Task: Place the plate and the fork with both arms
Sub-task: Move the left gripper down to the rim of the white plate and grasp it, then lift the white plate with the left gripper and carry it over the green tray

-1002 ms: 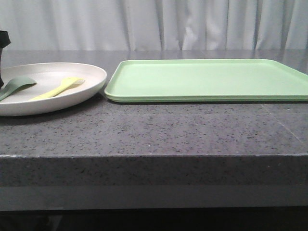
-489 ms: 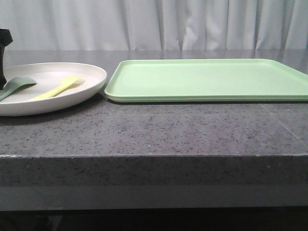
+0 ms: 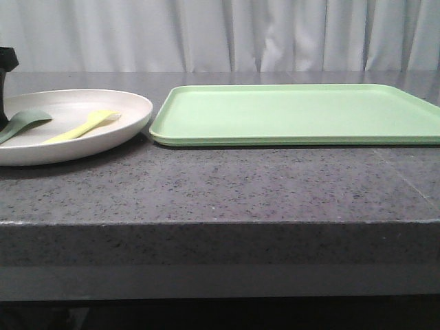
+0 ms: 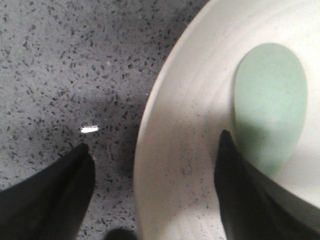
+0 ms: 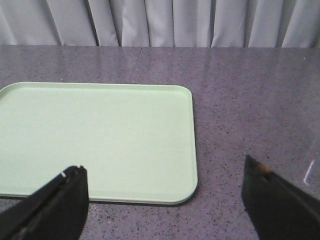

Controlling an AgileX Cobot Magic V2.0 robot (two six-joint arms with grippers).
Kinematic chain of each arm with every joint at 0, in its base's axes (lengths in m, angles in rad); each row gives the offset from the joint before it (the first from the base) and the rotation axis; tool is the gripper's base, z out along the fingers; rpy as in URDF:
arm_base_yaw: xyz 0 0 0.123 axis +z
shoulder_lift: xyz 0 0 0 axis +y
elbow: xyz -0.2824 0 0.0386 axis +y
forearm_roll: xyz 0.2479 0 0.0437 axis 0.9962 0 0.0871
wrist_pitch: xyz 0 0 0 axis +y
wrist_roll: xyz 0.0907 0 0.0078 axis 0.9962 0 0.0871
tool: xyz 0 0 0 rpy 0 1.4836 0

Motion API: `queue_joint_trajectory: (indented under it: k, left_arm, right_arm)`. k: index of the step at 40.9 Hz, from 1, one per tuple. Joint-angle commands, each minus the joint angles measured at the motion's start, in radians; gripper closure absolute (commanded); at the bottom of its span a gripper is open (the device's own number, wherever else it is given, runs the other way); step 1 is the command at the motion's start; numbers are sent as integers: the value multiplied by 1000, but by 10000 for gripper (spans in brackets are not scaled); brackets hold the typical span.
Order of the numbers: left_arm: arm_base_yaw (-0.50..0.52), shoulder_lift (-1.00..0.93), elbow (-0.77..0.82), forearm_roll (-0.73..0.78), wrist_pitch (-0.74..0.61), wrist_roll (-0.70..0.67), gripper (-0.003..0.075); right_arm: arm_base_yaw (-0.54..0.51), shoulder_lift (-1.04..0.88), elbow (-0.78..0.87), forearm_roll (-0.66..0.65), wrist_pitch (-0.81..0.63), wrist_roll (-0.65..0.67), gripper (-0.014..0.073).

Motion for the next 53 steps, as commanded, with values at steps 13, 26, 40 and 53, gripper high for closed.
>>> queue_joint_trajectory:
  k: [13,26,40,53]
  left_arm:
    - [5,-43,-21,-31,-40,-1,537]
    - [31,-45,-21,-71,-31,11,738]
    - [215,-101,-23,-503,-29,227,738]
    - [221,-113,-96,-632,30,246,738]
  right_arm:
    - [-2,9,-33,1,-82,-6,-50]
    - [-2,9,-33,1,-82,-6,-50]
    - [-2,9,-33,1,-81,-6,-50]
    - [-2,10,-33,1,-81,-6,-50]
